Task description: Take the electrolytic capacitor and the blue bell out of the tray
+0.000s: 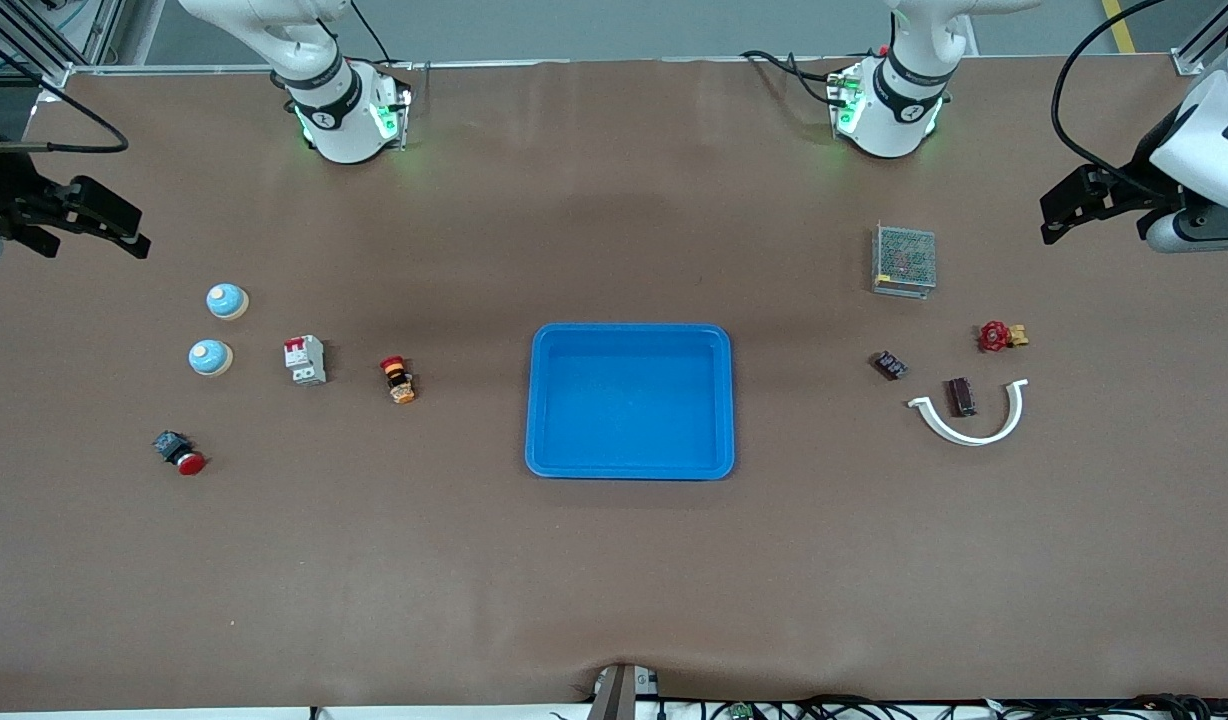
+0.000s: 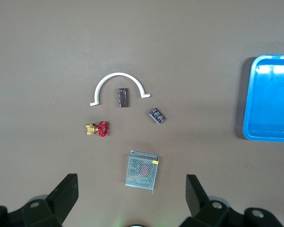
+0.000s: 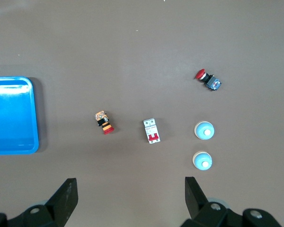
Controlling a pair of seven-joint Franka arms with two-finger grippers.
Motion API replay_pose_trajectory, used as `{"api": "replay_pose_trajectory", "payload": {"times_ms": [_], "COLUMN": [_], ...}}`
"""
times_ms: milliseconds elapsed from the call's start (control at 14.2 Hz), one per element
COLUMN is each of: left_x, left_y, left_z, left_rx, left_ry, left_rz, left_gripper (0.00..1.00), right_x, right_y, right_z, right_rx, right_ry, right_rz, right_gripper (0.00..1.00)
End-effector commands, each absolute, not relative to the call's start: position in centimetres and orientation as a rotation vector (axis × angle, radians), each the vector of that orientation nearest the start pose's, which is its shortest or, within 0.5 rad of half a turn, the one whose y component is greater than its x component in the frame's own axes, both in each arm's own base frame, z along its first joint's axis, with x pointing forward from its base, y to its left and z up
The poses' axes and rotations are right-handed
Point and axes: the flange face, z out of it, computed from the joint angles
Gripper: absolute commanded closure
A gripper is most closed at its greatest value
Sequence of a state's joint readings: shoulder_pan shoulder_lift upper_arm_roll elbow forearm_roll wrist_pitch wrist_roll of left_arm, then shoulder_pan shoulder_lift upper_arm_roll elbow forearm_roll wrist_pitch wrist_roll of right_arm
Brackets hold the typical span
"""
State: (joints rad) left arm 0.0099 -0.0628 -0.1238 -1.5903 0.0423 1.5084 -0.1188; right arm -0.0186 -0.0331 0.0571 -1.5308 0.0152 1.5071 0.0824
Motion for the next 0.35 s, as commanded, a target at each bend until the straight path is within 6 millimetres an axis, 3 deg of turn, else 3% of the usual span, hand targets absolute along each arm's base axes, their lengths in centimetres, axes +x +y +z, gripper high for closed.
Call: {"api": "replay_pose_trajectory", "payload": {"times_ms": [0,281], "left_x": [51.96,51.67], "left_y": [-6.06,-5.91], "left_z": [65.29,65.56], "left_rx": [-3.095,-3.096], "left_ry": [0.008,0.009], "left_rz": [-0.003,0.015], "left_gripper": [0.00,0.00], "right_x": [53.25,53.38], "right_y": [2.48,2.60], "right_z": [66.11,66.97], "right_rx": [-3.131,-3.126], "right_ry": [0.100,0.087], "right_rz": [-0.042,-0.090], "right_gripper": [0.00,0.00]}}
